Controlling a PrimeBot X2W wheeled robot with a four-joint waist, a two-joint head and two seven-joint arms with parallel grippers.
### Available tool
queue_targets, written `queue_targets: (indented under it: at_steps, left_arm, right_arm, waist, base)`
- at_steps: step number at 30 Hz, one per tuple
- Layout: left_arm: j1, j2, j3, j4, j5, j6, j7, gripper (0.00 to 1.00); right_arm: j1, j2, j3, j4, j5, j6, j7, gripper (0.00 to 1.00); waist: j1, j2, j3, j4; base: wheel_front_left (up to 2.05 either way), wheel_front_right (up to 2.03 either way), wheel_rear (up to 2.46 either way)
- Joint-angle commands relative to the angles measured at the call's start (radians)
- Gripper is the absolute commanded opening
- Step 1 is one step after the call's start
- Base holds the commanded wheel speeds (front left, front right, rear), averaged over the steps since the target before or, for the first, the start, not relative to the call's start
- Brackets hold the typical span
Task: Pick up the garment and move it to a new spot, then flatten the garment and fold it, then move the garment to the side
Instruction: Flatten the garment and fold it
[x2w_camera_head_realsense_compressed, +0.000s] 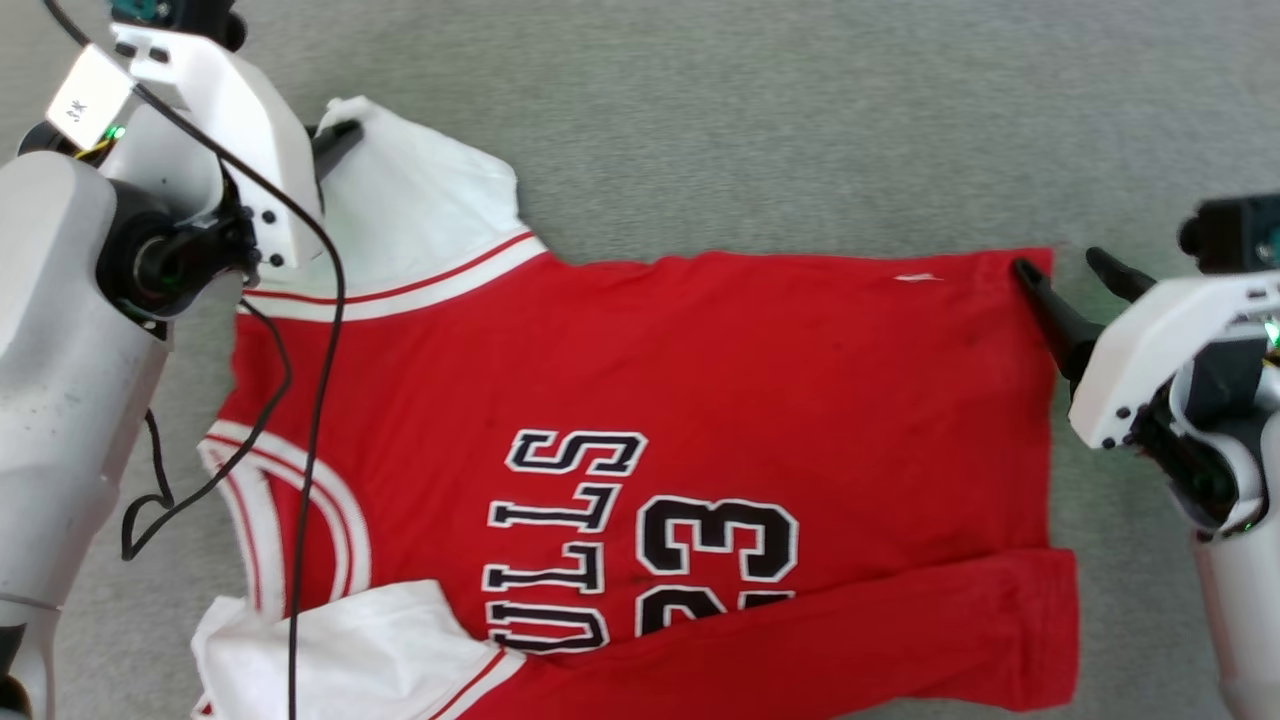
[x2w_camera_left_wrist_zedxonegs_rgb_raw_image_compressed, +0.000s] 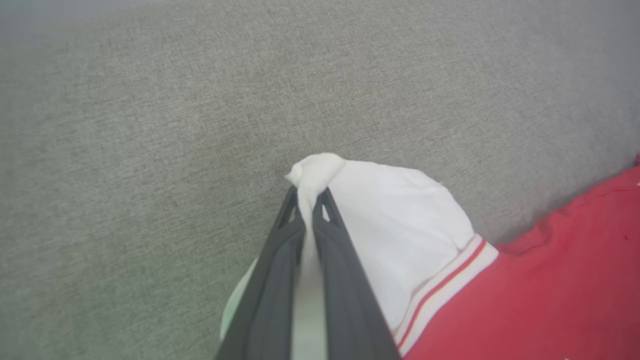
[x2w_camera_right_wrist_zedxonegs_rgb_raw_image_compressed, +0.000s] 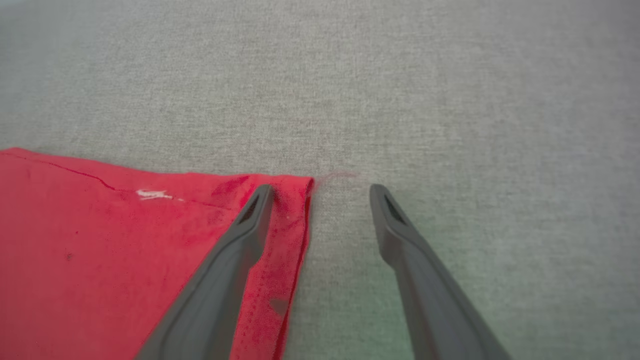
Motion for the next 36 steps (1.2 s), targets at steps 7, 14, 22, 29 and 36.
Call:
queue_targets:
  at_steps: [7, 14, 22, 29, 36]
  left_arm:
    - [0.029, 0.001, -0.019, -0.107, 0.005, -0.002, -0.047, 0.0]
    - [0.073, 0.015, -0.019, -0.155, -0.001, -0.002, -0.082, 0.0]
    - [0.153, 0.02, 0.019, -0.175, -0.046, 0.008, -0.147, 0.0]
    - [0.293, 0.048, 0.058, -0.228, -0.094, 0.025, -0.224, 0.0]
    - [0.494, 0.076, 0.063, -0.336, -0.108, 0.077, -0.297, 0.0]
  right_arm:
    - [-0.073, -0.075, 0.122, 0.093, 0.027, 0.0, 0.313, 1.0]
    - [-0.059, -0.106, 0.16, 0.134, 0.04, 0.001, 0.503, 0.0]
    - [-0.079, -0.108, 0.002, 0.021, 0.023, -0.001, 0.402, 0.0]
    - [0.051, -0.06, -0.111, -0.075, 0.007, -0.001, 0.338, 0.0]
    - [0.214, -0.009, -0.147, -0.142, 0.0, -0.001, 0.284, 0.0]
  waist:
    - [-0.0002, 0.0, 0.01, 0.075]
    - [-0.0002, 0.0, -0.001, 0.102]
    - [-0.0002, 0.0, -0.074, 0.129]
    - [-0.0002, 0.0, -0.169, 0.159]
    - [-0.0002, 0.0, -0.241, 0.185]
  base:
    - [0.0, 0.0, 0.0]
    - [0.0, 0.0, 0.0]
    - [0.0, 0.0, 0.0]
    - [0.0, 0.0, 0.0]
    - [0.0, 0.0, 0.0]
